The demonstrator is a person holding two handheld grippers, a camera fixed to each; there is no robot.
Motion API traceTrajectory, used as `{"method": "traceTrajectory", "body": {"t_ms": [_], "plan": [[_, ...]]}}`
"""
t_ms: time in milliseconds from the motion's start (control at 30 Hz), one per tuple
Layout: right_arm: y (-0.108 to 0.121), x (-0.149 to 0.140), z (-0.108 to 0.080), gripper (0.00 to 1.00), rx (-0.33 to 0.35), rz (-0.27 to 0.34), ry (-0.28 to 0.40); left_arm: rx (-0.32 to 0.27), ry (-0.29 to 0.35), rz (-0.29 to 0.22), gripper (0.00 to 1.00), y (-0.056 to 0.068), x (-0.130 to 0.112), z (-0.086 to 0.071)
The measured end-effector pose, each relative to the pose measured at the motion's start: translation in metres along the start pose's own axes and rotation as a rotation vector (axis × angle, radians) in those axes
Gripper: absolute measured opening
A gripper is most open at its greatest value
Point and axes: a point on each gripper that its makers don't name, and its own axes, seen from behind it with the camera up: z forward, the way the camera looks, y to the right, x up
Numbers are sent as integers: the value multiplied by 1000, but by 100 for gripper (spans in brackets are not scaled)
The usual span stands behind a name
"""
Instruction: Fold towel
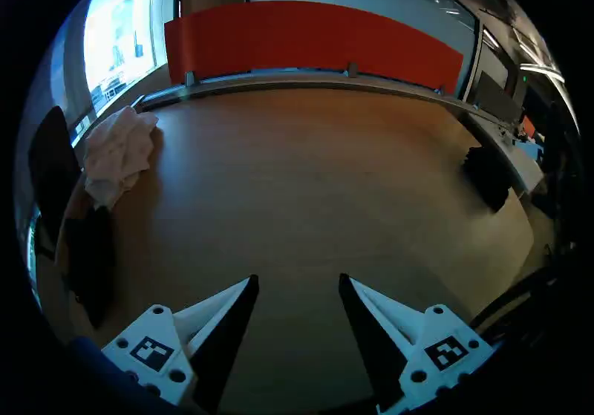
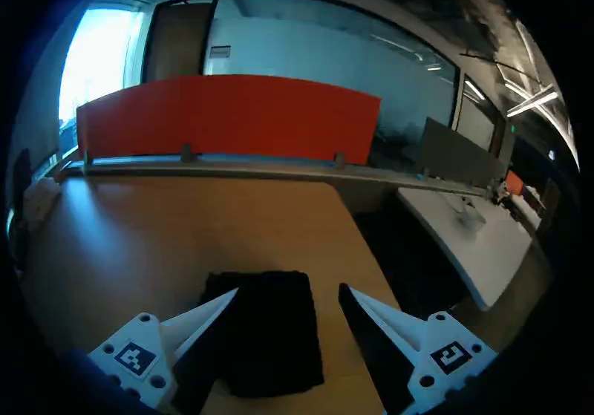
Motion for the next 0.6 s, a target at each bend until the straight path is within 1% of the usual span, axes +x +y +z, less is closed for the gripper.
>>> {"method": "traceTrajectory", "body": {"t_ms": [167,333,600], "plan": [[-5,14,-4,94,2,15,48,3,15,-3,79,-1,6,-1],[-12,29,-8,94,2,20,97,7,35,-19,79,-4,13,-1],[-27,59,-17,94,-1,11,189,11,93,-49,80,-9,31,-4]]}}
